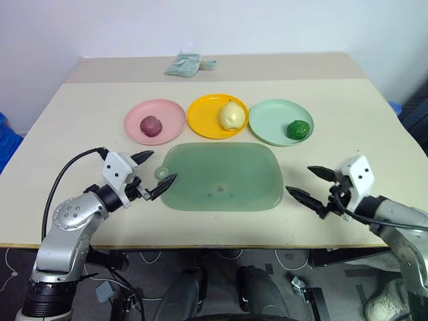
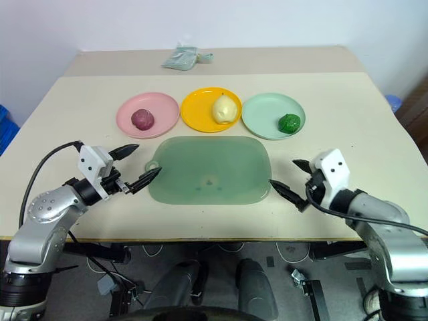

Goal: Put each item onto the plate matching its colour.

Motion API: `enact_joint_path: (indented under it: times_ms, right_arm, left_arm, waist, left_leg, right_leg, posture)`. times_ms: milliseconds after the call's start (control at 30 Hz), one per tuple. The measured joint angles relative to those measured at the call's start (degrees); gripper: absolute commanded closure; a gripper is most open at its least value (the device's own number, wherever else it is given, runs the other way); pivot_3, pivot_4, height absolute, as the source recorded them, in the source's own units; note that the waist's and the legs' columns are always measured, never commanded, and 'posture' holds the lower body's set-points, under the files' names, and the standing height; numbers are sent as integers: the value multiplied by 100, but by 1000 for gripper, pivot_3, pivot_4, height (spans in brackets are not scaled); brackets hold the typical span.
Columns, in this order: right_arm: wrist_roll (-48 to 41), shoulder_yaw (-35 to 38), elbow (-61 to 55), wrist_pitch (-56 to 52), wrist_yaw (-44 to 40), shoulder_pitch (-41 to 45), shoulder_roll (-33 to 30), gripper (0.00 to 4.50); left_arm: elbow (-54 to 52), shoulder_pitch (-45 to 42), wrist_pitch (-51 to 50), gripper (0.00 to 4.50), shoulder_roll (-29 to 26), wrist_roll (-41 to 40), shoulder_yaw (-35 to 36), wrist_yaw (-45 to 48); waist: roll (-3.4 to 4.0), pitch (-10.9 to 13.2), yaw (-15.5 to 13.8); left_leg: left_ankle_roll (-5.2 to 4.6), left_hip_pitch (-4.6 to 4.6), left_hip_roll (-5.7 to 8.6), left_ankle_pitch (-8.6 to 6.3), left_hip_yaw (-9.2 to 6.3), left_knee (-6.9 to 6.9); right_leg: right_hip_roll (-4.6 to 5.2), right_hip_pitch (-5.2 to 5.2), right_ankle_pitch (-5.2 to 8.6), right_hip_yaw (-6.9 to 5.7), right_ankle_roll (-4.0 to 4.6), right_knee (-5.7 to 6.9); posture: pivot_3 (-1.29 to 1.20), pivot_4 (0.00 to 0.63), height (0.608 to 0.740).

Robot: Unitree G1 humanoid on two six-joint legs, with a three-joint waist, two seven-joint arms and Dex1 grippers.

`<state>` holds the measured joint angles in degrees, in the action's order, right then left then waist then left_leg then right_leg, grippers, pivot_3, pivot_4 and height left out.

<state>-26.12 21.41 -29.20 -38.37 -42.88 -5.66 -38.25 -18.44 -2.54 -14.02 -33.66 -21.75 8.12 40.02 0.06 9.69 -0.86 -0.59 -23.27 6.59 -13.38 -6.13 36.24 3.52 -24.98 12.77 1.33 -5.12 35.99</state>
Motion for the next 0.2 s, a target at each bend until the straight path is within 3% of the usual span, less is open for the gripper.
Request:
enact_joint_path:
  times_ms: [200]
  right_arm:
    - [-7,216,0,201,14,-213,-28,70]
  left_arm:
    - [123,-111,13,0,-8,-7,16,59]
  waist:
    - [-1,0,0]
  left_leg:
    - [0,0,-1,0,-1,0]
  right_leg:
    - [0,1,0,-2,0,0]
  posture:
    - [0,150,740]
